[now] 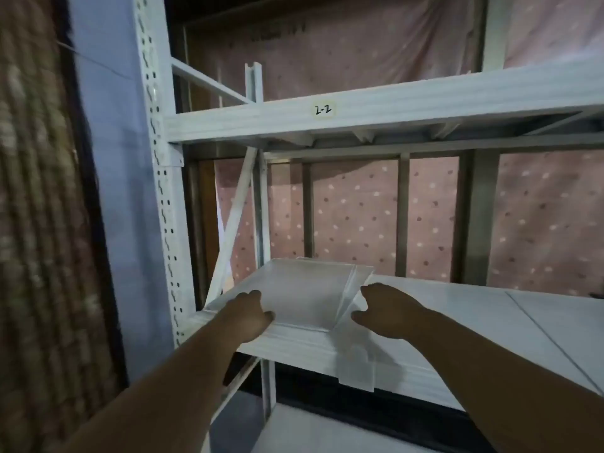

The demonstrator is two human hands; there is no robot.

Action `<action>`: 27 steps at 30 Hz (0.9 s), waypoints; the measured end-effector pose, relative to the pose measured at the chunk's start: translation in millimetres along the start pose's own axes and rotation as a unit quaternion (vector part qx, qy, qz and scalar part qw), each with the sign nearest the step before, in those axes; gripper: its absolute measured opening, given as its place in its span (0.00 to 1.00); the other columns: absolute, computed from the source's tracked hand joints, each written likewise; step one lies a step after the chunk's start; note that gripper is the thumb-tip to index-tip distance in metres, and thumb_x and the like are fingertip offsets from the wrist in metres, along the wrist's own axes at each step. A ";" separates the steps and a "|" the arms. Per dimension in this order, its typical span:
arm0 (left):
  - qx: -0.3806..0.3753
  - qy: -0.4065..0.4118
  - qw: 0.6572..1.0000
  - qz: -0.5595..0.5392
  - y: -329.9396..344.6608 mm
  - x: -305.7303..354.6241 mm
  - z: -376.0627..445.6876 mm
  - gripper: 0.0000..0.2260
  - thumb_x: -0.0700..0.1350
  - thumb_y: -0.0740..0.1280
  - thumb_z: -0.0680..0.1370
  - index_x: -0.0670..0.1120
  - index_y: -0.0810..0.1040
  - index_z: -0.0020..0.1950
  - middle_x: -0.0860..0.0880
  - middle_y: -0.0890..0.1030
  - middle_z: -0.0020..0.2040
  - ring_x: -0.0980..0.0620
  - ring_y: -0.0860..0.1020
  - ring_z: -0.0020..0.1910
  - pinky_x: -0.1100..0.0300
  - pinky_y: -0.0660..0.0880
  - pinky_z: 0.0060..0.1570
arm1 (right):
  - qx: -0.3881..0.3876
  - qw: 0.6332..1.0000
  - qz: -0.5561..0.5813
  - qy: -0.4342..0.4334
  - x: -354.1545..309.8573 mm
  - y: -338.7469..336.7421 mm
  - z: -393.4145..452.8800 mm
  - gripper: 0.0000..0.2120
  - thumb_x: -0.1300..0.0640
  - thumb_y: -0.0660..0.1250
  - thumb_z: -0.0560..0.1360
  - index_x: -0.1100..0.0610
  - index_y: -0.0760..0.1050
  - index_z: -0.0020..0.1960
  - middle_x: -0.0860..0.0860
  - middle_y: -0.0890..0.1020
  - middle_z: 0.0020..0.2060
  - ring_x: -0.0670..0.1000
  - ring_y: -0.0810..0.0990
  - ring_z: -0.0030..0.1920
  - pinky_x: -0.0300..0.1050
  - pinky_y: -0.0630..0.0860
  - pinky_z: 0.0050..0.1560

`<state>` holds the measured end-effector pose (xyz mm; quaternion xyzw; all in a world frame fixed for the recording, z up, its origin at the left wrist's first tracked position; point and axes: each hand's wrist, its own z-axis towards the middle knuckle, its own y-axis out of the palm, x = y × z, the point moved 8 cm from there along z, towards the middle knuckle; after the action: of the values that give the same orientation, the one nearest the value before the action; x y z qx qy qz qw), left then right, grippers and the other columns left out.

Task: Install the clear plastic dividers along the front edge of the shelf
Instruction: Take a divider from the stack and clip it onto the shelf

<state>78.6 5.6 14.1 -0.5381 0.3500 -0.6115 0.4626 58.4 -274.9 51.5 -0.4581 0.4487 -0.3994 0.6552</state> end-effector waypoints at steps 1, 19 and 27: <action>0.007 -0.011 1.000 0.004 -0.3 -15.0 0.7 0.29 0.58 0.65 0.84 0.42 0.69 0.79 0.40 0.77 0.74 0.40 0.77 0.70 0.47 0.75 0.69 | -0.008 1.000 0.004 -0.011 -12.2 4.1 7.4 0.28 0.42 0.64 0.79 0.57 0.68 0.73 0.54 0.74 0.70 0.55 0.74 0.67 0.47 0.71 0.63; 0.032 -0.163 0.986 -0.022 -18.5 -82.1 17.7 0.10 0.50 0.67 0.79 0.44 0.78 0.56 0.48 0.80 0.44 0.44 0.83 0.52 0.55 0.81 0.52 | -0.070 0.992 -0.071 -0.077 -101.1 70.0 58.2 0.07 0.54 0.66 0.77 0.58 0.76 0.49 0.51 0.76 0.40 0.54 0.77 0.47 0.43 0.70 0.45; 0.123 -0.232 0.931 -0.255 -26.4 -94.8 19.2 0.12 0.44 0.75 0.75 0.37 0.79 0.51 0.45 0.77 0.40 0.47 0.77 0.38 0.58 0.72 0.34 | -0.022 0.995 -0.057 -0.081 -93.9 65.6 59.9 0.17 0.56 0.68 0.74 0.56 0.65 0.31 0.49 0.68 0.29 0.54 0.73 0.39 0.42 0.67 0.40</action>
<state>91.8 104.9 10.2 -0.6753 0.0062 -0.6050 0.4219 96.7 -155.5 20.1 -0.5279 0.3765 -0.3875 0.6553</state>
